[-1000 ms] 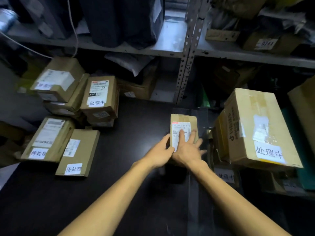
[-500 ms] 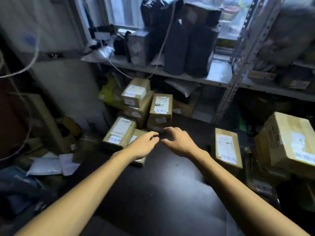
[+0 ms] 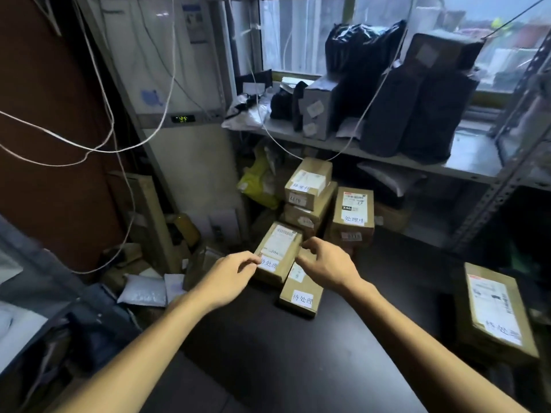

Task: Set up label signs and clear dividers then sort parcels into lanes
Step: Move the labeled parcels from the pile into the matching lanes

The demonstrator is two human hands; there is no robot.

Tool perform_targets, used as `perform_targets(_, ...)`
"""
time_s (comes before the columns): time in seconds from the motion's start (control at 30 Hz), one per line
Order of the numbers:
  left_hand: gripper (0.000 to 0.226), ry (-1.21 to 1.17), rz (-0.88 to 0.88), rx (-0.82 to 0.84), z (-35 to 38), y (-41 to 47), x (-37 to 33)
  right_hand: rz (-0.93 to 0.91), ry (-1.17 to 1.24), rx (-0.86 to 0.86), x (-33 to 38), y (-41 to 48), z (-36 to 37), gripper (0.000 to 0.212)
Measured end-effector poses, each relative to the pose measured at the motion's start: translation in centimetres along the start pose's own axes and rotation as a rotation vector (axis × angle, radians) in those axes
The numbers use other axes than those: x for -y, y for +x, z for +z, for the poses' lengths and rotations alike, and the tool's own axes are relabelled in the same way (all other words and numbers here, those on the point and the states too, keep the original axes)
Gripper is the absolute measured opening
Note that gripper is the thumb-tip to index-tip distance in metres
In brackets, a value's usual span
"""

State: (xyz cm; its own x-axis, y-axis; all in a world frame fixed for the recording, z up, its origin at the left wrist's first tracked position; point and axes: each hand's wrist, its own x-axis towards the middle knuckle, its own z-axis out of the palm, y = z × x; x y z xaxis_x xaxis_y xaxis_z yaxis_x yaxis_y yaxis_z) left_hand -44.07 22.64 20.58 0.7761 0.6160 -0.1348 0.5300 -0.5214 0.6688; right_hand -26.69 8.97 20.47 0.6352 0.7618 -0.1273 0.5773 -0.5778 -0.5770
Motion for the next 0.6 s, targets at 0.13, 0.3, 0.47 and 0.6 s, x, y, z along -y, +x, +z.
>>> perform_targets(0.13, 0.023, -0.096, -0.011, 0.053, 2.8, 3.9, 1.6, 0.089, 0.03, -0.016, -2.3, 2.2, 2.9, 0.059)
perform_targets(0.3, 0.025, -0.248, -0.015, 0.184, 7.5, 11.4, 0.1, 0.205, 0.088, -0.12, -5.8, 6.7, 4.4, 0.063)
perform_targets(0.47, 0.031, -0.229, -0.01, 0.285, 11.0, 19.9, -2.6, 0.34, 0.106, -0.377, -10.2, 11.2, 2.0, 0.082)
perform_targets(0.6, 0.036, -0.289, 0.006, 0.271, 14.0, 25.2, -5.5, 0.444, 0.046, -0.473, -13.3, 15.2, -0.4, 0.11)
